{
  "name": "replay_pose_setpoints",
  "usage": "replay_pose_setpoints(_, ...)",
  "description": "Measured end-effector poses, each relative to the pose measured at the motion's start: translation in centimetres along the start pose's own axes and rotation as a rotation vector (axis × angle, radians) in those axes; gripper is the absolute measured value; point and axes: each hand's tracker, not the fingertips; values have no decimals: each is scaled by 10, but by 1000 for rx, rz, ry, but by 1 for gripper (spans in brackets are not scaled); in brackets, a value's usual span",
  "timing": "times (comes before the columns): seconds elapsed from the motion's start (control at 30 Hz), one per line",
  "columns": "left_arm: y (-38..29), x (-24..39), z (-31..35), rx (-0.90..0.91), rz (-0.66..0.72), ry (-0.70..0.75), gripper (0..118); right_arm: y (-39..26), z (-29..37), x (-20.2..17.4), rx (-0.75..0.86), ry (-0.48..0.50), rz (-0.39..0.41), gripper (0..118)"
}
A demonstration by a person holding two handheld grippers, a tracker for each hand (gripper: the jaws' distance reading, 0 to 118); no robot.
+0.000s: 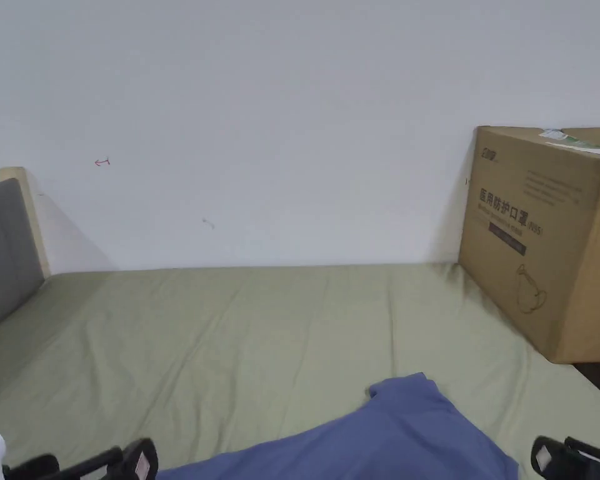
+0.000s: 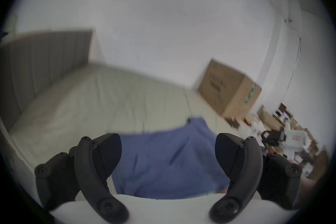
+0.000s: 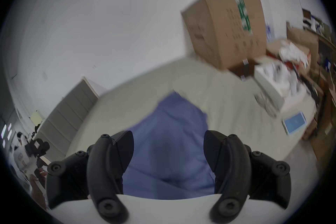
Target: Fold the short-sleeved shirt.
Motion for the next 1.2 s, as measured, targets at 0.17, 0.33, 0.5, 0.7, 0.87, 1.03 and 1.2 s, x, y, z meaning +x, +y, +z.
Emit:
replay_pose_setpoints(0.17,-32,0,6,216,-102,142,110,-27,10,-40,226,-21,156,85)
replay_pose_setpoints(0.33,-50,6,3,152,-135,135,110,-48,9,-55,272,-91,265,85)
replay_pose_setpoints(0.5,-58,16,3,118,-115,104,101,-50,20,-50,295,-110,227,81)
replay_pose_setpoints(0.7,-51,21,0,97,-140,135,0,-46,16,-46,285,-165,273,5)
replay_pose_setpoints(0.87,-37,13,-9,96,-137,182,0,-44,14,-49,280,-172,304,5)
replay_pose_setpoints(1.03,13,-37,-91,-221,-111,210,0,-37,1,-51,231,-129,322,5)
replay_pose_setpoints(1.2,-14,-137,-217,-600,119,215,71,-42,-32,-46,103,-85,254,5)
